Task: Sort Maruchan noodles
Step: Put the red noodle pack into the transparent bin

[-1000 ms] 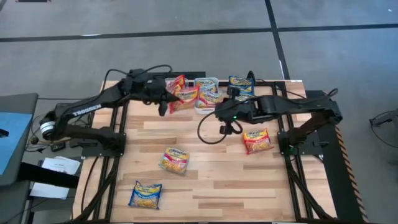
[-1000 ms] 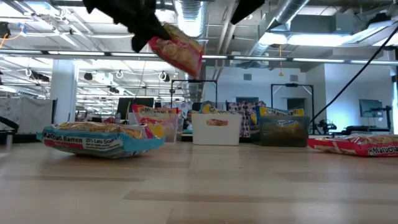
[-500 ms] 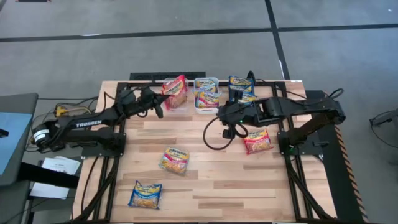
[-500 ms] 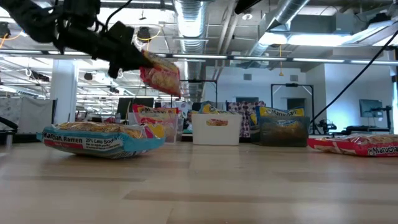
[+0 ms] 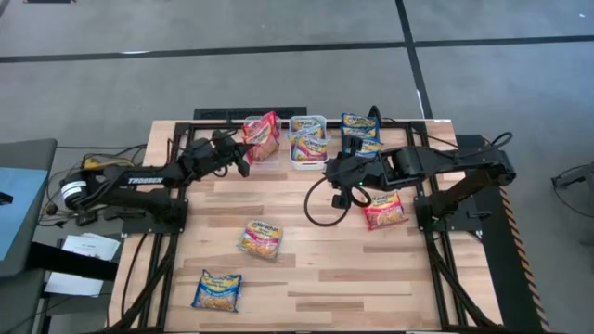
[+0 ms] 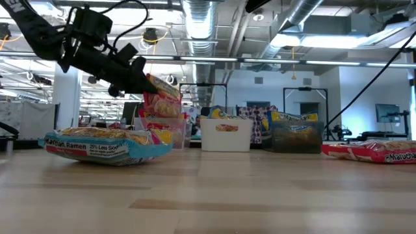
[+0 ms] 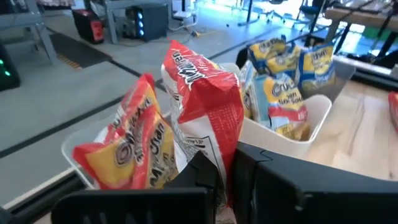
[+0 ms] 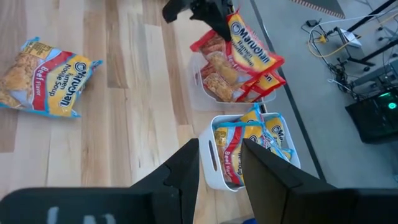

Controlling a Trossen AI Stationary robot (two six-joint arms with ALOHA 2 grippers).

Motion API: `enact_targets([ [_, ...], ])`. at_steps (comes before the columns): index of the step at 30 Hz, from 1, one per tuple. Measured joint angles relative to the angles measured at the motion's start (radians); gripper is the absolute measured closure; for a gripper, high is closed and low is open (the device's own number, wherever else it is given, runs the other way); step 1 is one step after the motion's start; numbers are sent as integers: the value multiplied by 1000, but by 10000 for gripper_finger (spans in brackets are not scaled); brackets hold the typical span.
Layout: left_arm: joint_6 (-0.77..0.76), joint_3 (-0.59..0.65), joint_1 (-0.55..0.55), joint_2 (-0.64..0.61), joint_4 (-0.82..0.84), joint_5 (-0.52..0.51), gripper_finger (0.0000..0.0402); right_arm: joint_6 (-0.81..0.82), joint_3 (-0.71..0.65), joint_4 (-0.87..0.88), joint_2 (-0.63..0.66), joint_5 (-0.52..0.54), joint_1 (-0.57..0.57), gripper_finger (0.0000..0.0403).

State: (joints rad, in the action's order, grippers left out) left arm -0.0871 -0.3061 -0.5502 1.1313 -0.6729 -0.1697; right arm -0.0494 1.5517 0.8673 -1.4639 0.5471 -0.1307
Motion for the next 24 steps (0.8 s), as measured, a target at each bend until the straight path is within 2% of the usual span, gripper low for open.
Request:
enact_targets([
  [13,-58,0,-71,133,-66,87,401,0,0,0,0,0,0,262],
  [19,-50,-1,-101,180,-97,80,400,0,0,0,0,0,0,262],
  [24,-8,-2,-107,189,-99,79,380,33,0,0,0,0,0,262],
])
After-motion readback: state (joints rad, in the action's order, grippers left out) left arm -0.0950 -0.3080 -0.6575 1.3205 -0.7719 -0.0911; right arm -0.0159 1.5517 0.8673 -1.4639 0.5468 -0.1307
